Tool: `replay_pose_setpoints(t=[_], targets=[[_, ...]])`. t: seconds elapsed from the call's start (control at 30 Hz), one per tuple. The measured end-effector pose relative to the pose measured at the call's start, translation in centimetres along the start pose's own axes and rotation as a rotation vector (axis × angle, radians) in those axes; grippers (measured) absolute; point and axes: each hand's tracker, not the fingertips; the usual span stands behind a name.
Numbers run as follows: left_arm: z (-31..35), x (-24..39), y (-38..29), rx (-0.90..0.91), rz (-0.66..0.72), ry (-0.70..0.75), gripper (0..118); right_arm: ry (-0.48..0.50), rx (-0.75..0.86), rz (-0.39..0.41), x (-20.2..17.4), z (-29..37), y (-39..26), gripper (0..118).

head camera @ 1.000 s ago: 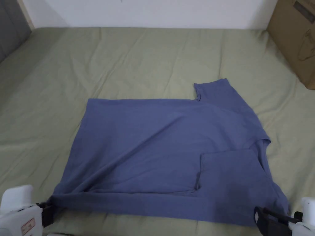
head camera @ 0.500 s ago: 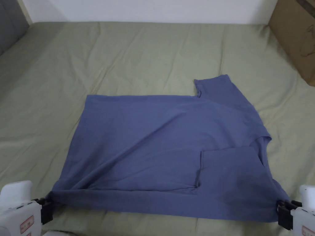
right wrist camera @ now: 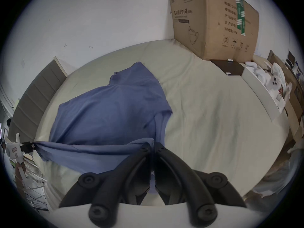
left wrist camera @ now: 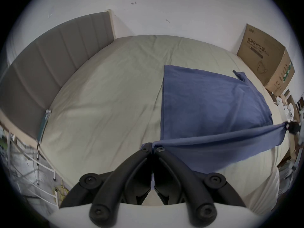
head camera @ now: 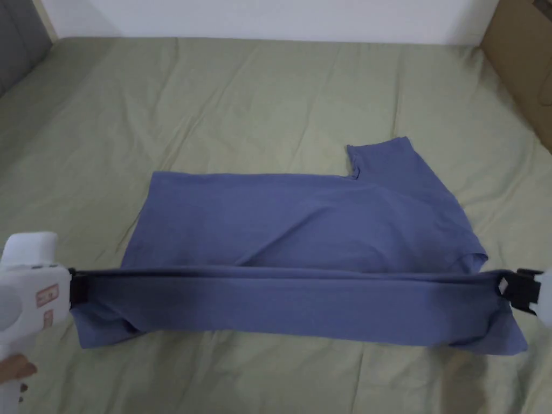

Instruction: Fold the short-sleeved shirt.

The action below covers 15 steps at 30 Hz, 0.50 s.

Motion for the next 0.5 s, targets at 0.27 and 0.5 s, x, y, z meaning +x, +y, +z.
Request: replay_pose_setpoints(t=[0.27,0.5], targets=[[-6.2,0.9,1.8,-0.09,0.017,-0.072,68,-0.124,-0.153,0.049,-0.8,-8.1,0.9,77],[0.2,-0.5,-2.5,-0.012,0.084,-0.079,70,-0.063,-0.006,0.119,-1.9,-0.4,-2.2,44]])
